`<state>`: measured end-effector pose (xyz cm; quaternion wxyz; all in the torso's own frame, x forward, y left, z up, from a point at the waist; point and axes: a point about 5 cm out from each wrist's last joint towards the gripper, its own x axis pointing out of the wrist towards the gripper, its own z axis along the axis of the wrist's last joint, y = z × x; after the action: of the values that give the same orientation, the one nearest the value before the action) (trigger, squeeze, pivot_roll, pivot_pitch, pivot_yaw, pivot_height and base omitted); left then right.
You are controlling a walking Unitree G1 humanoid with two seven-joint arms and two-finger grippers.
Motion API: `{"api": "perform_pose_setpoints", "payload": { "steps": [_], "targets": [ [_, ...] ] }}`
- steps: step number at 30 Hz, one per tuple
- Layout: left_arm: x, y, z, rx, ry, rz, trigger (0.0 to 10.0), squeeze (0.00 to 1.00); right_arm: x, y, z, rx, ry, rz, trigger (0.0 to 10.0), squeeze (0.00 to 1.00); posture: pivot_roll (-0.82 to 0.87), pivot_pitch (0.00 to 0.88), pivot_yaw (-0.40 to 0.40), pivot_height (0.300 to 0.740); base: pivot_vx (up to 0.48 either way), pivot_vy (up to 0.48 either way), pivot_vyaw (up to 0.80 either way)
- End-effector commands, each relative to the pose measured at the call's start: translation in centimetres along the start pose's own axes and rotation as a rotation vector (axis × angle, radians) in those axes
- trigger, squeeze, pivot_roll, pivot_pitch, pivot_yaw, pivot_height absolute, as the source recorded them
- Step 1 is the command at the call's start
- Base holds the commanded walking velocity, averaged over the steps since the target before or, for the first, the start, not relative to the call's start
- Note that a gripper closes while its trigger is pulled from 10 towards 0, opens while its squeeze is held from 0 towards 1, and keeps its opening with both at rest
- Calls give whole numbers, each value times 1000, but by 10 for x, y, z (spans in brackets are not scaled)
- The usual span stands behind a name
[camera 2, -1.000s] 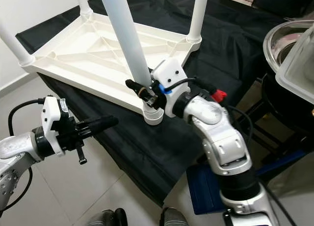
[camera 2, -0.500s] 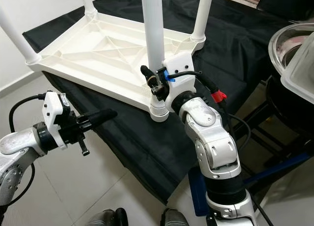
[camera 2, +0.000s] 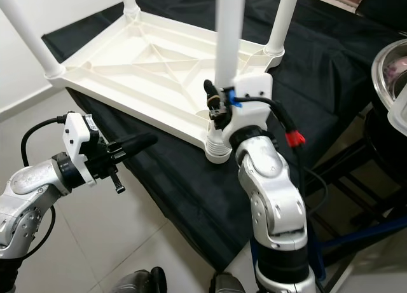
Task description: Building children table
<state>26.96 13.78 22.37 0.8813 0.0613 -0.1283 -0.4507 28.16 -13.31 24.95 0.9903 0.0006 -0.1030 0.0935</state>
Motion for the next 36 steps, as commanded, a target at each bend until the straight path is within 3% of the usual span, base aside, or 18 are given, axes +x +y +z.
{"api": "perform_pose_setpoints", "payload": {
  "steps": [1, 6, 7, 9, 11, 16, 18, 26, 28, 36],
  "targets": [
    [-1, 0, -4, 4, 15, 1, 10000, 0, -10, -10, -41, 25, 197, -34, 10000, 0, -32, 247, 42, 740, 0, 0, 0],
    [-2, 1, -3, 7, 14, 2, 10000, 0, -15, -9, -40, 47, 179, 4, 10000, 0, -32, 246, 45, 740, 0, 0, 0],
    [-2, 1, -3, 10, 12, 5, 10000, 0, -18, -11, -36, 52, 145, 89, 10000, 0, -32, 242, 47, 740, 0, 0, 0],
    [-2, 1, -3, 10, 12, 5, 10000, 0, -18, -11, -36, 52, 145, 89, 10000, 0, -32, 242, 47, 740, 0, 0, 0],
    [-2, 3, 0, 11, 0, 9, 10000, 0, -19, -21, -23, 11, 90, 235, 10000, 0, -32, 239, 48, 740, 0, 0, 0],
    [-2, 4, 1, 12, -6, 11, 10000, 0, -19, -24, -17, -29, 84, 318, 10000, 0, -33, 239, 49, 740, 0, 0, 0],
    [-1, 4, 3, 13, -14, 10, 10000, 0, -22, -24, -20, -108, 104, 407, 10000, 0, -33, 238, 50, 740, 0, 0, 0],
    [0, 5, 5, 12, -23, 9, 10000, 0, -18, -28, -18, -140, 75, 438, 10000, 0, -27, 238, 55, 740, 0, 0, 0],
    [1, 5, 8, 11, -30, 6, 10000, 0, -6, -34, -7, -90, -3, 429, 10000, 0, -13, 239, 55, 740, 0, 0, 0],
    [0, 5, 10, 13, -33, 2, 10000, 0, -2, -37, -3, -56, -26, 478, 10000, 0, -14, 244, 55, 740, 0, 0, 0]
  ]
}}
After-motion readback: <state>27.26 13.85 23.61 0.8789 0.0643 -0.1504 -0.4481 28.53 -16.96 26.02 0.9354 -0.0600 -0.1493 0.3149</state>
